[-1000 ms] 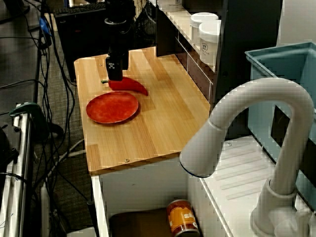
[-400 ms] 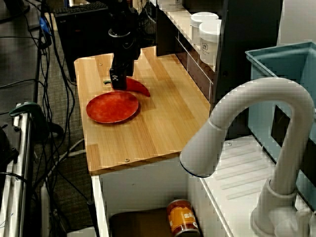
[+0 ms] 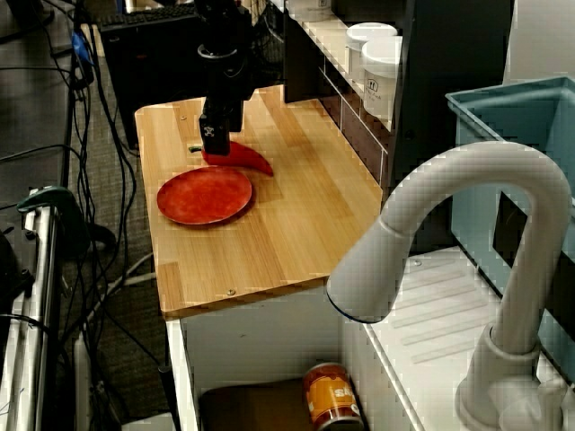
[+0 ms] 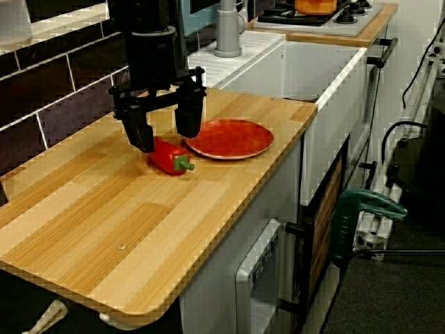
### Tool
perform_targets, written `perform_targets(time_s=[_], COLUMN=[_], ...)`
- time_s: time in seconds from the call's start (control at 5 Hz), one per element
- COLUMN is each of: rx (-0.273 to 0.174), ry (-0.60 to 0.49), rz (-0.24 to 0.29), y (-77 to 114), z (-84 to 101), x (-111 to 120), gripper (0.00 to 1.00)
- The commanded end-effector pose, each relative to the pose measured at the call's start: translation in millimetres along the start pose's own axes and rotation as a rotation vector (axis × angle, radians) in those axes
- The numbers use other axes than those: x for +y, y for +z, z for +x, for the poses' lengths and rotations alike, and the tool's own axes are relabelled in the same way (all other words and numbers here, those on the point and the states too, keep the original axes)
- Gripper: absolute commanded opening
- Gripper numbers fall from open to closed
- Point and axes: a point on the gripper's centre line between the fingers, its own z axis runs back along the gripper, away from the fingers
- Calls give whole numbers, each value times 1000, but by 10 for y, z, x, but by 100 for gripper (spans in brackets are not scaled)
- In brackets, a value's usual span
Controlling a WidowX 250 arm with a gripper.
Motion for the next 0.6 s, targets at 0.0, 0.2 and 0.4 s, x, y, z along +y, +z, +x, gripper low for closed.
perform_targets(time_s=[0.0,0.2,0.4], rx=[-11,0,6], ry=[9,-2,1], rz=[19,13,5], y=[51,12,3], z=[40,54,66], x=[149,142,147], gripper=[100,100,100])
